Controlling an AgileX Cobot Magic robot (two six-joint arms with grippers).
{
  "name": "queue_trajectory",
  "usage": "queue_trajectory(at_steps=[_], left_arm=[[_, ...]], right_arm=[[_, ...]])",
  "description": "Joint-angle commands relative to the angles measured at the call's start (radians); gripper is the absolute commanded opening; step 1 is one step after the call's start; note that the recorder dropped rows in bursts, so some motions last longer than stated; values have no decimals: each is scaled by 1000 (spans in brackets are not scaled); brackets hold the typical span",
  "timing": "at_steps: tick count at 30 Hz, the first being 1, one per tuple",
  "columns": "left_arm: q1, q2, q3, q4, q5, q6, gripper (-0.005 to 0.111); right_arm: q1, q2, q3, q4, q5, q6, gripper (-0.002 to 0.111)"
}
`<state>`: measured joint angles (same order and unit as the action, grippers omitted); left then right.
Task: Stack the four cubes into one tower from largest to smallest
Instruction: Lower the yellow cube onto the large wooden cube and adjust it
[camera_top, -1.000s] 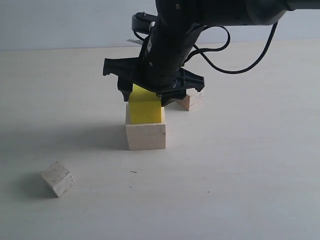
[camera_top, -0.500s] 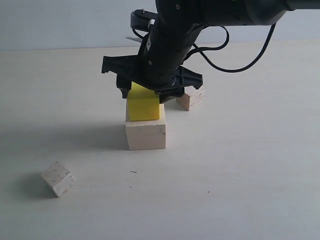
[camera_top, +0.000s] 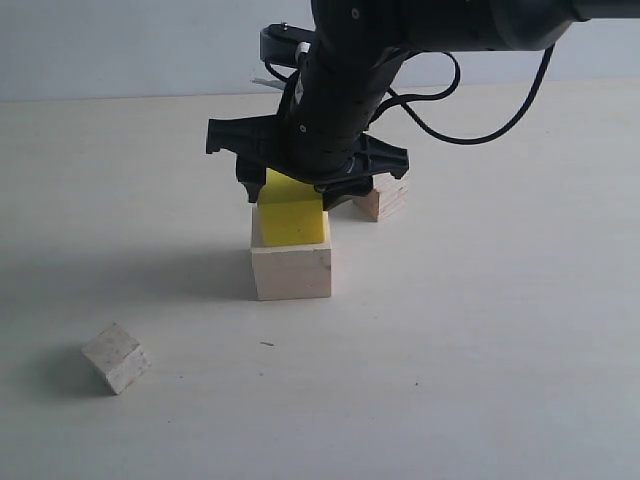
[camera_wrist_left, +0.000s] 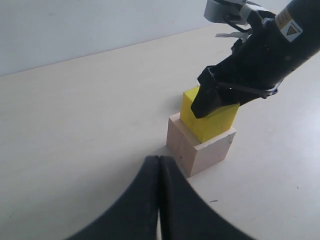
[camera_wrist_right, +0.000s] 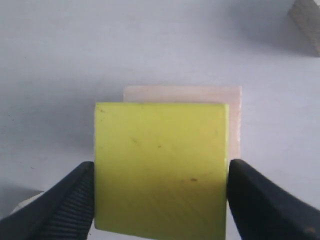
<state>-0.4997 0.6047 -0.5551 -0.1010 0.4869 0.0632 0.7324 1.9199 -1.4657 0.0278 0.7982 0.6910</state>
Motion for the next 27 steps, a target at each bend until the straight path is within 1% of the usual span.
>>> queue_trajectory(at_steps=[1, 14, 15, 17, 18, 20, 27], left_arm=[[1, -3, 3, -10, -13, -11, 0], [1, -3, 3, -10, -13, -11, 0], [1, -3, 3, -10, -13, -11, 0], [1, -3, 3, -10, -13, -11, 0], [1, -3, 3, -10, -13, -11, 0], [1, -3, 3, -10, -13, -11, 0], [1, -3, 3, -10, -13, -11, 0]], right_arm=[[1, -1, -7, -4, -1, -16, 46], [1, -1, -7, 23, -4, -18, 46], [1, -1, -7, 23, -4, -18, 47], [1, -1, -7, 23, -4, -18, 53], [1, -1, -7, 23, -4, -18, 59], [1, -1, -7, 14, -4, -18, 65], [1, -1, -7, -8, -5, -18, 66]])
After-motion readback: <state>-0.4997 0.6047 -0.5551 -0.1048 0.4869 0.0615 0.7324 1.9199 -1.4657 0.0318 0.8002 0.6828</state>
